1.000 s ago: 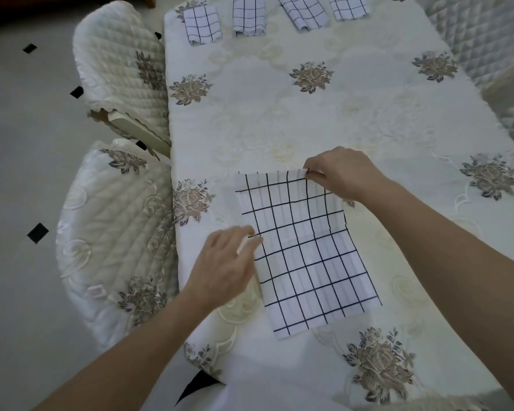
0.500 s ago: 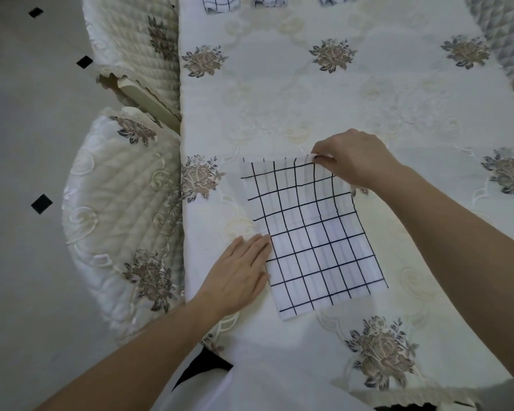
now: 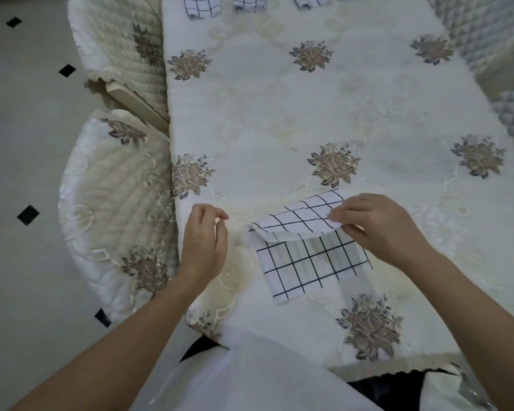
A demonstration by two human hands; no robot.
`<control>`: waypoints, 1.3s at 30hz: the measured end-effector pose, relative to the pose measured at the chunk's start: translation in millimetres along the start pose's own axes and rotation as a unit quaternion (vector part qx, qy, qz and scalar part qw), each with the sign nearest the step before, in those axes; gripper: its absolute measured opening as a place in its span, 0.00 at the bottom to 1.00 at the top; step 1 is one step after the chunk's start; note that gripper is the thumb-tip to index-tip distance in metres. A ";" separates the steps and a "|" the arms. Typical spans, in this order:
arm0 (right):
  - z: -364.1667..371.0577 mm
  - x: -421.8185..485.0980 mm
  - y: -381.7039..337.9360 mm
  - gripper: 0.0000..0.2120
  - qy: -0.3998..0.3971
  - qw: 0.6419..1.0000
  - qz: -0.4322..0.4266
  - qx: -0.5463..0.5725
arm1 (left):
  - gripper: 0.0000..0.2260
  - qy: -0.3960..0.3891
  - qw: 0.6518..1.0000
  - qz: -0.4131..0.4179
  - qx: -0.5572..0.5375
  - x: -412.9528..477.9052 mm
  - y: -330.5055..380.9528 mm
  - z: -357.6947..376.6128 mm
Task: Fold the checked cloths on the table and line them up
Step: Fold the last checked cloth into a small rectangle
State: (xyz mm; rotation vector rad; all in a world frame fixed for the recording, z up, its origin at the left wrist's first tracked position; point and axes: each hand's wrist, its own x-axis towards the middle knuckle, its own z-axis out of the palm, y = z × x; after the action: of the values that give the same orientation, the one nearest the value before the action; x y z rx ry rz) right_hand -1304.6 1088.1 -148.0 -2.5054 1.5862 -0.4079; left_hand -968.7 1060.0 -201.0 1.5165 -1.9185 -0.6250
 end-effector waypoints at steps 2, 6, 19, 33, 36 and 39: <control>10.9 -17.5 2.3 0.13 -0.004 1.000 -0.005 -0.002 | 0.08 0.012 0.999 -0.019 -0.039 13.7 13.3 5.9; 36.4 -47.3 5.1 0.16 -0.017 1.000 -0.001 0.002 | 0.09 -0.042 0.998 0.001 -0.043 29.7 31.9 29.0; 100.4 -100.2 -6.4 0.10 0.037 0.999 0.015 0.012 | 0.30 -0.215 0.925 0.134 0.283 -33.1 33.7 98.7; 111.4 -105.9 -6.9 0.11 0.056 0.998 0.020 0.037 | 0.31 -0.237 0.902 0.173 0.317 -27.2 10.0 98.4; 108.0 -106.3 -6.9 0.11 0.045 0.998 0.025 0.040 | 0.31 -0.238 0.901 0.179 0.315 -25.8 9.5 97.0; 101.7 -109.4 -10.8 0.14 0.032 0.998 0.044 0.043 | 0.31 -0.240 0.903 0.174 0.311 -26.0 11.1 96.6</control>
State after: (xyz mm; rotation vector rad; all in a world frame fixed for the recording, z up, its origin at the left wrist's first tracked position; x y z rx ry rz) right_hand -1308.5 1189.5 -258.1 -2.3725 1.6578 -0.5360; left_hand -1040.8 1087.3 -265.8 1.3781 -2.8956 -0.2316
